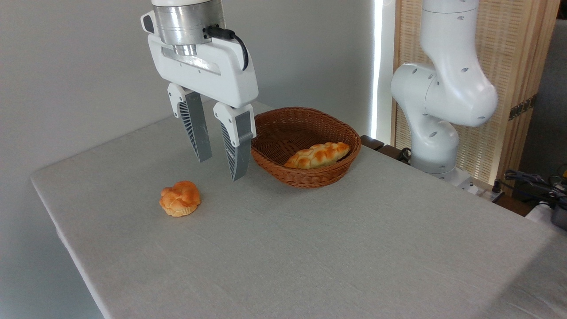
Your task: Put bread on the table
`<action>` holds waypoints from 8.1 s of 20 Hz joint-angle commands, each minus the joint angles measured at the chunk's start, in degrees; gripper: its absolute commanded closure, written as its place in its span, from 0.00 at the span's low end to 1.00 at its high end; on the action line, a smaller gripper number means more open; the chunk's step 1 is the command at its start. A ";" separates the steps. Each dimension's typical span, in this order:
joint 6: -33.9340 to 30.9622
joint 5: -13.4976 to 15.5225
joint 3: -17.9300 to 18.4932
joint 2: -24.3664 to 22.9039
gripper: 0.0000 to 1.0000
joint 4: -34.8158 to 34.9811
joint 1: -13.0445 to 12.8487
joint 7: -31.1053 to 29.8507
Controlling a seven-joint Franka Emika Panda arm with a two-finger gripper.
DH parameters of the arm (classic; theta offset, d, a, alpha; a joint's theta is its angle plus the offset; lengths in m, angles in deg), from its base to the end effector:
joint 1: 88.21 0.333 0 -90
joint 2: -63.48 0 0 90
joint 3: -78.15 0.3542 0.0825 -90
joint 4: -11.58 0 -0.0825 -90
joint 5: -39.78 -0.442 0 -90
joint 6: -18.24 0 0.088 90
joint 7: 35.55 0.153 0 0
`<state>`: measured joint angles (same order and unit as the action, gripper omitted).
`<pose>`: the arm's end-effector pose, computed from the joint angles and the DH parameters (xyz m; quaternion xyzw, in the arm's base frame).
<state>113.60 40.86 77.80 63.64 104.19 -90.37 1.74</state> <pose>0.6231 -0.0300 0.5992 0.9402 -0.3396 0.0244 0.0022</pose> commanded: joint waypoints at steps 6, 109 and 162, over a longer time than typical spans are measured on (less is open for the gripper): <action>-1.40 0.06 0.53 0.11 0.00 -0.32 -0.66 0.24; -0.24 8.58 -9.85 -31.71 0.85 45.85 -14.37 2.70; 3.78 2.35 -1.05 -6.75 0.00 8.56 -1.45 -2.67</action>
<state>119.25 43.56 79.98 55.27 115.08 -96.08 -0.55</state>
